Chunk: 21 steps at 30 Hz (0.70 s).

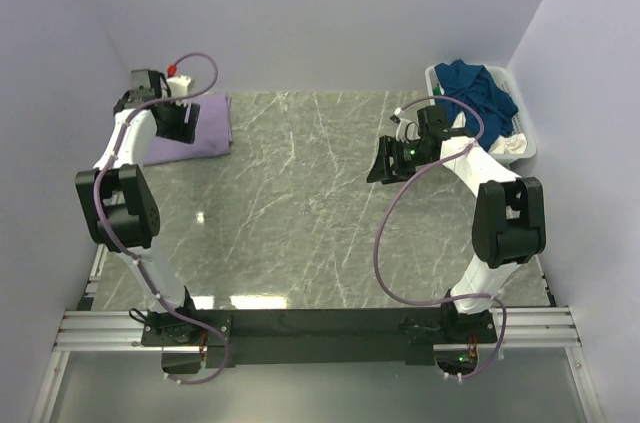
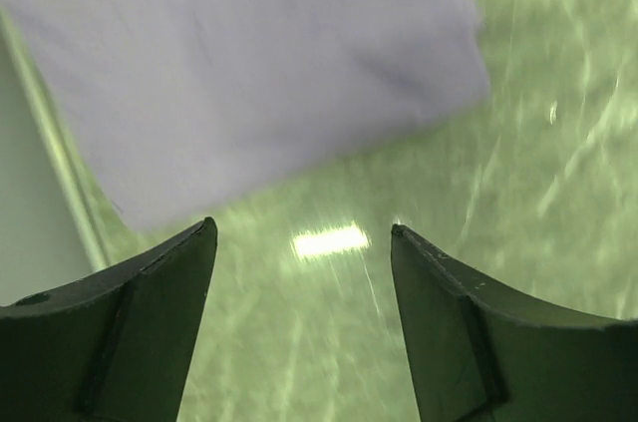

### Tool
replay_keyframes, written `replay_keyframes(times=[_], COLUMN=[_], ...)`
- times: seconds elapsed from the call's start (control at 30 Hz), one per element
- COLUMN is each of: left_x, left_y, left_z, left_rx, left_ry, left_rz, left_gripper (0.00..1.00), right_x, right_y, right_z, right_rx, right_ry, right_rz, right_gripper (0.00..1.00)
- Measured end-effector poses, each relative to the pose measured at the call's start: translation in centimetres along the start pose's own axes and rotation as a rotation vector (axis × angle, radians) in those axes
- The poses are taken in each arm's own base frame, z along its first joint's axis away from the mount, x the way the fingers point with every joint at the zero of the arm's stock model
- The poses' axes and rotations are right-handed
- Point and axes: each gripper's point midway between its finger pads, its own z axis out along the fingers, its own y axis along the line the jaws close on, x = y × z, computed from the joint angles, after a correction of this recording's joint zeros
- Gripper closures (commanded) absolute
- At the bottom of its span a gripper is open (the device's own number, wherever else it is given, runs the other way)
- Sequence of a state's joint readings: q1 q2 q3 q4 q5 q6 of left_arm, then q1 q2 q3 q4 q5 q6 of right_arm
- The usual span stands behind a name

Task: Fold and stack the t-shirts
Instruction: Neatly place the folded tshirt to the corner

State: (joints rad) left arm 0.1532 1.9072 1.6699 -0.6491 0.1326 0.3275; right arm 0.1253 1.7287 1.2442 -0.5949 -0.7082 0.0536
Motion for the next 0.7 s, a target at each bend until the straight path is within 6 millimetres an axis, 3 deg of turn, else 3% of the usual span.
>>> replay_keyframes(times=[0.1,0.23,0.4,0.57,0.7], left_x=[3.0,7.9,11.6,13.2,11.7], left_y=[-0.2,0.9,2.7,2.9,3.9], left_z=[-0.1,1.1,2.7,5.1,6.4], left_rx=[0.033,0.074,0.097,0.129,0.113], left_ry=[0.050,0.162,0.238,0.282,0.242], left_rz=[-0.023,-0.091,-0.171,-0.204,-0.202], left_gripper=[0.22,0.21,0.21,0.21,0.20], right_x=[0.0,-0.3,-0.3,-0.2,-0.1], right_y=[0.2,0.5,0.6,0.5,0.5], right_z=[-0.1,-0.4,-0.6,-0.6,-0.6], right_rx=[-0.005,-0.008,-0.007,-0.006,-0.005], right_ry=[0.002,-0.002,-0.003,0.003,0.005], right_rz=[0.002,-0.003,-0.010,-0.011,-0.014], right_gripper=[0.34,0.34,0.34,0.34,0.34])
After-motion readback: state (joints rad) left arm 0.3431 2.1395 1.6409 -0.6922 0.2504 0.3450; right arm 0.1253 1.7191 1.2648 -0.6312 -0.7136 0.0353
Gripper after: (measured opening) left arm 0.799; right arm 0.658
